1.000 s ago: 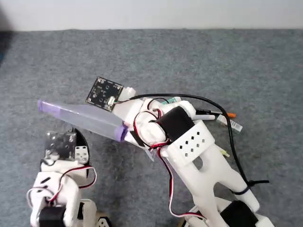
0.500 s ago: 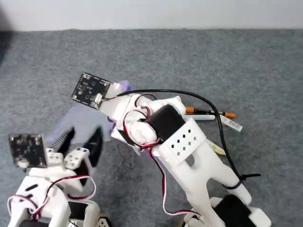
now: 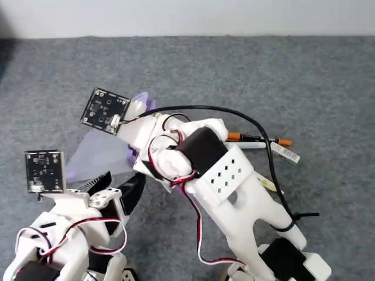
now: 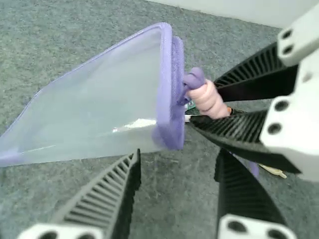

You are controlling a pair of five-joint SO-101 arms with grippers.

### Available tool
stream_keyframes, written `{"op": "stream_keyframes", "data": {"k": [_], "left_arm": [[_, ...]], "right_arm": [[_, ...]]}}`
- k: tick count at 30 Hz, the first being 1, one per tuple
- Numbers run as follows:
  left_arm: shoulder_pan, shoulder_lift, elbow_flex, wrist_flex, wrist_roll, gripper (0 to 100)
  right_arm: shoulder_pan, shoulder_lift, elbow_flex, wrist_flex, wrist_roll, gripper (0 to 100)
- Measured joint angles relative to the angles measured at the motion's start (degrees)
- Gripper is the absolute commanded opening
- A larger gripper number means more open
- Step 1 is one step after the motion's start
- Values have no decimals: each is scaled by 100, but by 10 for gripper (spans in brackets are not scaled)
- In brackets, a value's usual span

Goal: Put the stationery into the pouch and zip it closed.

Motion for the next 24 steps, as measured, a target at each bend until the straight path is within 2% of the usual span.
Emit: {"op": "stream_keyframes", "data": {"k": [7,24], "left_arm": [[-466,18,0,0,0,239],[-536,18,97,-264,18,239]], "right_arm": [[-18,0,-396,404,0,9],[-404,0,-580,835,0,9]]}}
